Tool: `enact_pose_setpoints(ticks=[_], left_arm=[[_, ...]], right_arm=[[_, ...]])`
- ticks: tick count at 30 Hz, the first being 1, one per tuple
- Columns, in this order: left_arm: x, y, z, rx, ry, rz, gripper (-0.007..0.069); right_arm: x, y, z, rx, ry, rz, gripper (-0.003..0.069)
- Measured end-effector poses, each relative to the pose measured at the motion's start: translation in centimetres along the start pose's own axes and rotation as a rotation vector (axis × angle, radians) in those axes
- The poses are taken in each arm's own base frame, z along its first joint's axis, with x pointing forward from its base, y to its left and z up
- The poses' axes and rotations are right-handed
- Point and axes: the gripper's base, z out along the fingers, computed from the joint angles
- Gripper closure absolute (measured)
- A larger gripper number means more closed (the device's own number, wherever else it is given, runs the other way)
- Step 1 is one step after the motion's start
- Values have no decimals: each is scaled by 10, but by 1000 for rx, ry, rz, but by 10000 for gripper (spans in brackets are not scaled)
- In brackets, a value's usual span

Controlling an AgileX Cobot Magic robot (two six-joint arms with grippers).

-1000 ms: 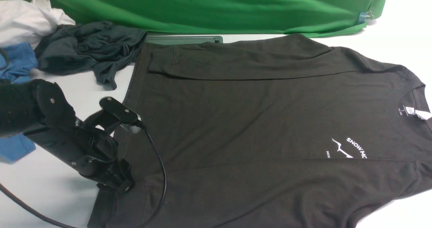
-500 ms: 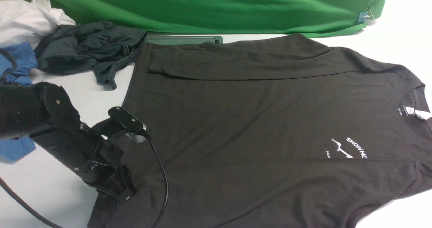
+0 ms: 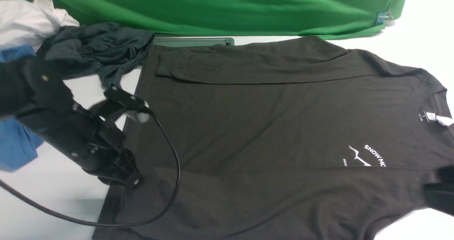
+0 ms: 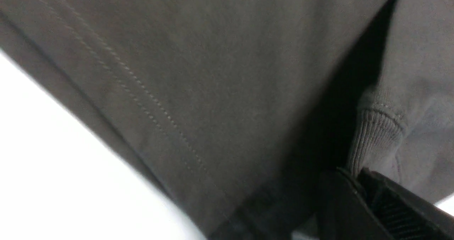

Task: Fold a long-sleeved shirt on a white desktop.
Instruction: 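Grasp the left edge of the dark T-shirt lying flat on the table, then fold the left side of the black T-shirt inward over its body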

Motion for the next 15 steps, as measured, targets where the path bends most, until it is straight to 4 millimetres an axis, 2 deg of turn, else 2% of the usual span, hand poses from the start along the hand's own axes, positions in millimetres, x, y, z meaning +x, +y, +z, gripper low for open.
enact_pose_setpoints(ticks=[1,2,5,6,7,9,11,12,13,15], left_arm=[[1,-3,-6,-2,-8,5,587],[1,-4,-7,-2,-10,6,587],[5,-13,-25,-8,-36,25,587],[5,-14,-27,-9,-40,27,587],[6,-16,-32,-16,-53,33,587],[7,-18,-37,-24,-67,38,587],[7,-20,-41,-33,-81,43,587],[8,-21,-42,-33,-81,44,587],[8,-21,-43,-36,-85,46,587],[8,-21,-44,-37,-87,50,587]], right_arm=[[-5,-3,11,-3,30,-14,381],[-6,-4,13,-4,34,-17,381],[-23,-14,51,-18,119,-83,306],[-24,-15,58,-23,143,-85,301],[-30,-20,75,-34,178,-132,266],[-34,-24,91,-46,215,-172,243],[-45,-31,121,-58,243,-262,207],[-45,-32,124,-61,249,-268,207],[-51,-37,144,-68,259,-332,198],[-60,-42,163,-77,265,-410,192]])
